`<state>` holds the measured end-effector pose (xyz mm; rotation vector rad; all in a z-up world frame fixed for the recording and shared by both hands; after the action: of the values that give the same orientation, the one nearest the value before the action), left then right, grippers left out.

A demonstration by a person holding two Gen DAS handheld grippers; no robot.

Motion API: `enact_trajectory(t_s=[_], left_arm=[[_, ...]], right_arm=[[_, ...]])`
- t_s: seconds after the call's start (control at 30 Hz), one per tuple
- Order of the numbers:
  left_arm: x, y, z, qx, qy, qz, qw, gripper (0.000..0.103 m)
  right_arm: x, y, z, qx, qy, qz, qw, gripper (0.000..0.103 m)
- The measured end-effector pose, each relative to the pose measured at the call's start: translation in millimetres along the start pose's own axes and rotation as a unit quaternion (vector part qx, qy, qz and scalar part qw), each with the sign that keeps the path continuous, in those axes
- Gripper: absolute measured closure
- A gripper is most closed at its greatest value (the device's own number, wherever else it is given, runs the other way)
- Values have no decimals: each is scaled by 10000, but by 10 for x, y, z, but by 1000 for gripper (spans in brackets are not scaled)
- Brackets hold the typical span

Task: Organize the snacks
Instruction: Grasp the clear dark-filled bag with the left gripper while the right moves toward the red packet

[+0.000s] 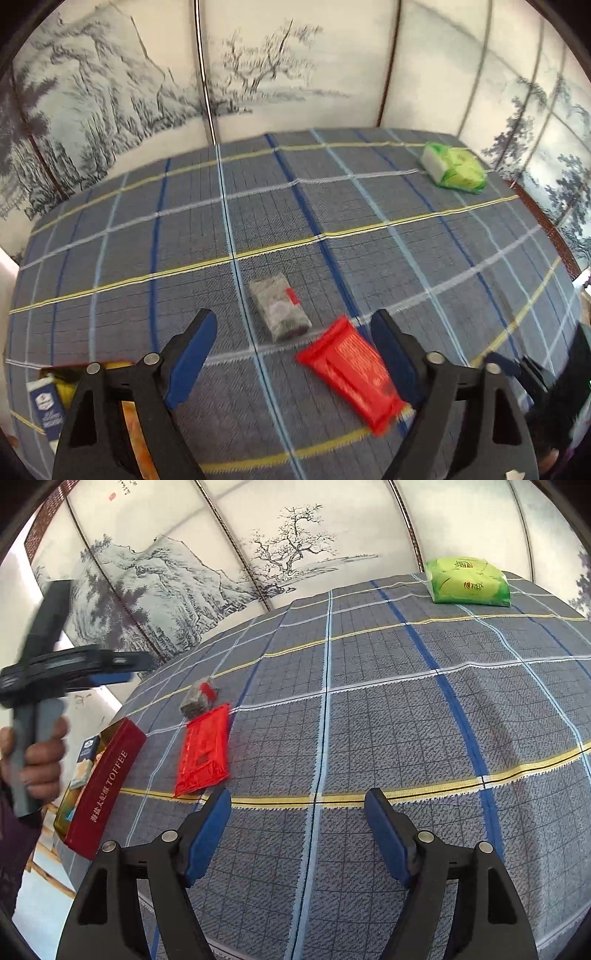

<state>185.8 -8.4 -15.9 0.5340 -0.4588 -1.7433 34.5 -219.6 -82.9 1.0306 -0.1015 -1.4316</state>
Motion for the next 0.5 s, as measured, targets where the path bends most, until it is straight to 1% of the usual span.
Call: enact_trajectory(t_s=[0.07,0.1,0.13,0.2,0.3,0.33,0.37,0.4,0.43,0.47,0.5], left_arm=[[37,65,-298,-289,46,-33,9996,28],[32,75,-395,-389,113,-12,9992,35],[28,78,-484,-462,183,14,9988,37],[31,86,-669,-646,268,-4,9975,37],[3,57,-808,-760,360,69,9964,38],[-3,46,-856,-811,342,91,9961,38],[2,33,-903,-881,330,103,9955,40],[20,13,-966,-983,306,71,9947,53],[31,-5,-998,-1047,257,40,9942,61],[42,-10,-997,-984,239,23,9949,71],[57,-18,-985,-938,273,-10,9952,72]], right_arm=[[27,6,8,41,124,-94,9999,28],[39,10,13,61,171,-140,9997,28],[45,13,12,74,190,-166,9997,28],[29,10,0,54,195,-124,9997,27],[-12,9,-29,-7,233,-23,9997,27],[-14,11,-30,-4,238,-16,9997,27],[-13,14,-32,3,243,-17,9997,27],[-12,19,-36,9,246,-27,9997,27],[-6,22,-41,8,240,-40,9997,27],[-5,22,-44,9,235,-53,9997,27],[-7,24,-44,14,230,-53,9997,27]])
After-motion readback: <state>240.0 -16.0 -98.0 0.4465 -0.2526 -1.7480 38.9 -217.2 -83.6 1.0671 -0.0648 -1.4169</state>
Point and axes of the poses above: each gripper's, at about its wrist camera, not at the fingertips, and z roughly against the way its jaws point, x to its right, y to its top, the point moved 5 cm from there along -z, roughly the way its jaws point, and after that the axes turned 10 degrees about y, right-handed, at the moved point
